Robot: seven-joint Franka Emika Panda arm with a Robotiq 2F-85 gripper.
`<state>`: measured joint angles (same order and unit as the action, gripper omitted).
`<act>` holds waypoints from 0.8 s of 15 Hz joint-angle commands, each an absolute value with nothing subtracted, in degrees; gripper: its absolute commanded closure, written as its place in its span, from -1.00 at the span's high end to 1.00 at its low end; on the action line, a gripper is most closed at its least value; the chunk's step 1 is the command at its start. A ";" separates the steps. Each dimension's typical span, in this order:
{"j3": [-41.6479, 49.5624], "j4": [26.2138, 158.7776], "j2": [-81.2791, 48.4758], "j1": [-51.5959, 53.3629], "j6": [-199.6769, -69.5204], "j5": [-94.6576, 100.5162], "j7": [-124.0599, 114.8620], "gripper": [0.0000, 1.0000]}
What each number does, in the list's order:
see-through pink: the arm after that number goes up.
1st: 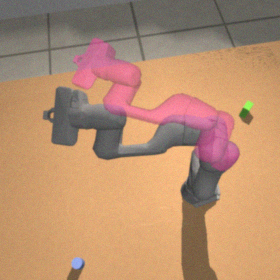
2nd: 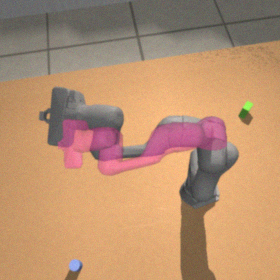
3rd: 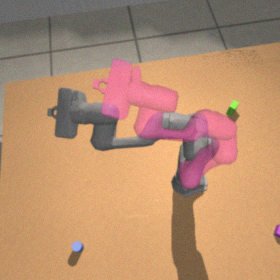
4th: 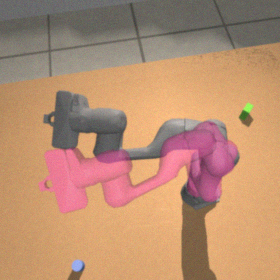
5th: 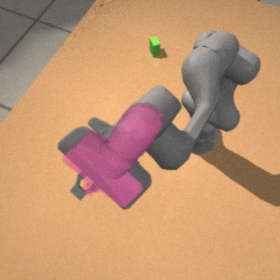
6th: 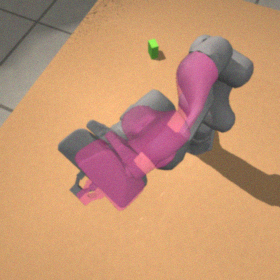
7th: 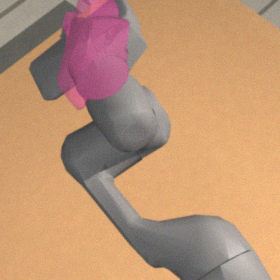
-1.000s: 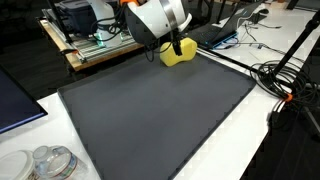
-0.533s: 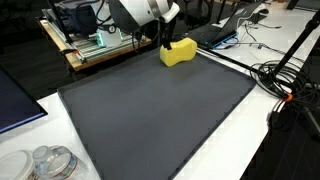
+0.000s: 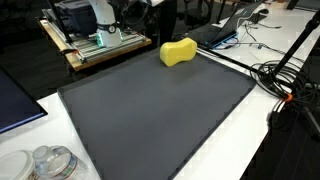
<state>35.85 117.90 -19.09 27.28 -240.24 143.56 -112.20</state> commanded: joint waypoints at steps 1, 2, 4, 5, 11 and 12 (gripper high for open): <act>46.70 123.84 -11.89 42.33 -236.74 144.21 -124.48 1.00; 50.17 123.47 -12.05 47.08 -236.15 144.22 -129.34 1.00; 56.77 120.79 -14.83 55.79 -234.75 144.20 -136.96 1.00; 60.39 119.35 -16.51 60.27 -234.56 144.17 -140.44 1.00; 82.25 109.71 -28.71 87.09 -243.72 144.14 -150.07 1.00; 86.25 109.13 -30.56 91.51 -246.89 144.07 -150.33 1.00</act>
<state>75.77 113.32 -23.35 80.53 -239.25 143.58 -147.32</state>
